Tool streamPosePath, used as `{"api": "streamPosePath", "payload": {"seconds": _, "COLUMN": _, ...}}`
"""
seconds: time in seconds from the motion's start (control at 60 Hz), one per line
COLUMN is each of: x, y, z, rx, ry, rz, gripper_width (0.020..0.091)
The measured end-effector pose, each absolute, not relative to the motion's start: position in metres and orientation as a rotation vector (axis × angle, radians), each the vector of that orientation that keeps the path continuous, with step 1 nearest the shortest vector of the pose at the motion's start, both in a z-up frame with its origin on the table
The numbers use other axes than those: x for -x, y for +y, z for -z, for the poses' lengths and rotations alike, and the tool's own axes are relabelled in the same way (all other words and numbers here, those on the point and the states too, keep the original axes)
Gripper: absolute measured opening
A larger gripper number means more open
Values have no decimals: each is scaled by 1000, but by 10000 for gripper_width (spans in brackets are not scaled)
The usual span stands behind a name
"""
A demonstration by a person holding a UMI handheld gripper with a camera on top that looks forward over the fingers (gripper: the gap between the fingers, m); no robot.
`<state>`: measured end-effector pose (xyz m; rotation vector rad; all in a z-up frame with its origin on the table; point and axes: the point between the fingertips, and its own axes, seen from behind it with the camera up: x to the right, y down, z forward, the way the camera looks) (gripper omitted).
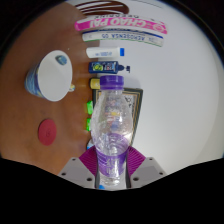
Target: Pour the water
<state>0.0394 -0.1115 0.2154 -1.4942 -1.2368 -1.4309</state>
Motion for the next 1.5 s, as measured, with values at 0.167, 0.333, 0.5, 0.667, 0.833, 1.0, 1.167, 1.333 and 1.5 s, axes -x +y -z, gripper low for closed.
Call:
{"api": "streamPosePath", "payload": {"seconds": 0.167, "x": -37, "y": -99, "z": -215, "rx": 1330, "ry": -1445, "rz": 1598, "gripper_width": 348}}
{"api": "streamPosePath", "payload": {"seconds": 0.333, "x": -26, "y": -94, "z": -214, "rx": 1216, "ry": -1566, "rz": 1671, "gripper_width": 344}}
{"api": "streamPosePath", "payload": {"seconds": 0.5, "x": -20, "y": -89, "z": -206, "rx": 1167, "ry": -1630, "rz": 1701, "gripper_width": 345}}
{"api": "streamPosePath", "payload": {"seconds": 0.667, "x": -19, "y": -88, "z": -201, "rx": 1200, "ry": -1601, "rz": 1643, "gripper_width": 346}}
{"api": "streamPosePath", "payload": {"seconds": 0.833, "x": -10, "y": -94, "z": -206, "rx": 1396, "ry": -1390, "rz": 1367, "gripper_width": 345}}
{"api": "streamPosePath", "payload": {"seconds": 1.0, "x": 3, "y": -96, "z": -214, "rx": 1624, "ry": -1044, "rz": 943, "gripper_width": 347}}
{"api": "streamPosePath", "payload": {"seconds": 1.167, "x": 16, "y": -92, "z": -211, "rx": 1772, "ry": -694, "rz": 476, "gripper_width": 345}}
{"api": "streamPosePath", "payload": {"seconds": 1.333, "x": 4, "y": -84, "z": -176, "rx": 1866, "ry": -418, "rz": 122, "gripper_width": 347}}
{"api": "streamPosePath", "payload": {"seconds": 1.5, "x": -1, "y": -74, "z": -127, "rx": 1911, "ry": -287, "rz": -41, "gripper_width": 347}}
